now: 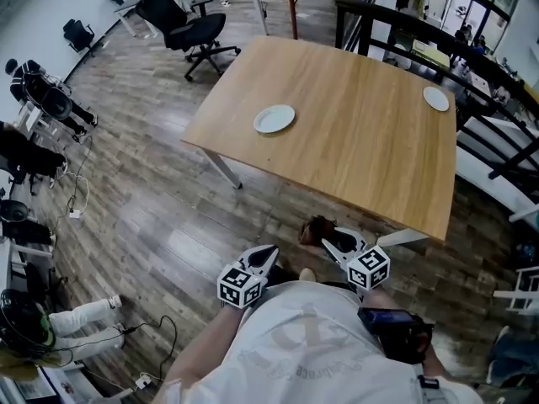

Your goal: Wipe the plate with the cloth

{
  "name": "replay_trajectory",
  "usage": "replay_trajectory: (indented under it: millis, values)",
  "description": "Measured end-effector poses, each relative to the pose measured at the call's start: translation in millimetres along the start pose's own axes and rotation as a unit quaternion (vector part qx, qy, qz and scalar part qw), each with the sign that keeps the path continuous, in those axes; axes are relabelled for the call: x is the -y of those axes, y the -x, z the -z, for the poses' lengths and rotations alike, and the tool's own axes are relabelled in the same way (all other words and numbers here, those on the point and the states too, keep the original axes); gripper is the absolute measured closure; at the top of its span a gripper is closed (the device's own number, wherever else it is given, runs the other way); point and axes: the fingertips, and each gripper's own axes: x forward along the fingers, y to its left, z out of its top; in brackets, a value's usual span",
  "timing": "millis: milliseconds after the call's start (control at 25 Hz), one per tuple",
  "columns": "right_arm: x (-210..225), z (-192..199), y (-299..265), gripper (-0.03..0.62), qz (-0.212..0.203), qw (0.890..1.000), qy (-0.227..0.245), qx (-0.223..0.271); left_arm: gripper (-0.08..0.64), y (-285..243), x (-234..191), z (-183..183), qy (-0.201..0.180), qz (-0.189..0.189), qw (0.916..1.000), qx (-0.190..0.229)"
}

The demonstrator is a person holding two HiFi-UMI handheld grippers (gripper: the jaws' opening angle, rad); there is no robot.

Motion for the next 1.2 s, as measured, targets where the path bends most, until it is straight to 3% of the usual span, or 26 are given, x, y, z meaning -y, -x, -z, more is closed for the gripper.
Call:
replay_trajectory:
  millis: [560,800,1200]
  values:
    - [-9.8,-0.4,-22.4,0.466,-0.011,1.000,-0.013,-0.017,0.547,21.4,-17.1,5.3,0.024,-0.019,0.9995,-0.008]
    - [-0.9,0.7,-39.1,0.465,-0.004,0.999,-0.017,-0.036,0.546,10.6,-28.5,0.0,0.031,-0.007,0.9995,-0.006]
    - [2.8,-37.5,-94.8,0.465,0.025,0.999,0.007,-0.030,0.546,16.8,-91.3,-27.4,0.027,-0.001,0.9996,0.012]
